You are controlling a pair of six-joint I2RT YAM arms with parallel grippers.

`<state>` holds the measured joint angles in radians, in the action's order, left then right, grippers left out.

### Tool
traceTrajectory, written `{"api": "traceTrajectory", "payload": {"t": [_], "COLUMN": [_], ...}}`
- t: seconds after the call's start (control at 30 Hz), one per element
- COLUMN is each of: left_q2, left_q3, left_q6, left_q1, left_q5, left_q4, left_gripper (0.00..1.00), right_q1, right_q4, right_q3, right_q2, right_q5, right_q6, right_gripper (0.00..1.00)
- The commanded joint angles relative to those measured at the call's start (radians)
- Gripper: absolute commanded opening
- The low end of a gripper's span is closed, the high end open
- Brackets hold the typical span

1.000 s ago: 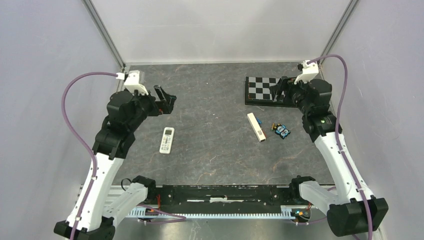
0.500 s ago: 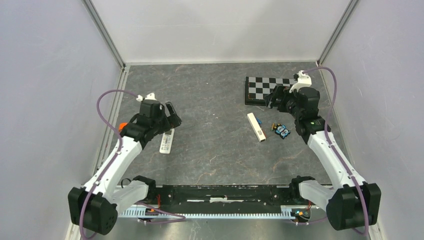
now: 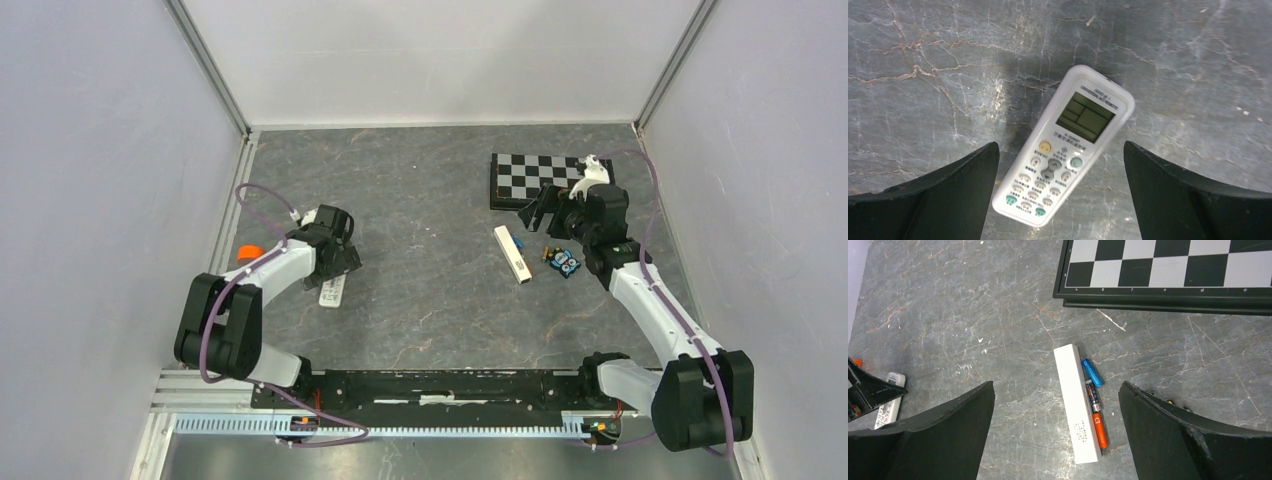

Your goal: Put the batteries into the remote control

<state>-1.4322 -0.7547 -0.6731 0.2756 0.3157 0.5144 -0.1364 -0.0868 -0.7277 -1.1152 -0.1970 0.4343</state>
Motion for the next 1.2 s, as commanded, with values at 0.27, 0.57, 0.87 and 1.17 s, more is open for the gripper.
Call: {"api": "traceTrajectory", "payload": {"t": [0.27,0.57,0.87,1.17], "left_q2": [0.018,0.089,0.209,0.255], "left_q3": [0.085,0.142,0.199,0.153], "left_q6": [0.001,-0.02,-0.204,-0.438], "left_q1": [0.008,0.03,0.037,0.04], "left_q5": [-0.098,-0.288,-0.735,-1.034], "left_q4": [-0.174,-0.288,-0.674,-1.021], "left_gripper": [0.63,0.47,0.45,0.42], "right_q1": [-0.017,-0.178,-0.426,-0.556], "right_q4": [0.037,0.133,0.65,0.931], "right_q3": [0.038,0.077,0.26,0.229], "right_q2": [-0.038,-0.06,-0.093,-0.147], "right_q5": [-0.054,-0.103,-0.258,-0.296], "right_q6": [0.043,0.056,0.328,0.511], "right_gripper": [0.93,0.93,0.98,0.98]}}
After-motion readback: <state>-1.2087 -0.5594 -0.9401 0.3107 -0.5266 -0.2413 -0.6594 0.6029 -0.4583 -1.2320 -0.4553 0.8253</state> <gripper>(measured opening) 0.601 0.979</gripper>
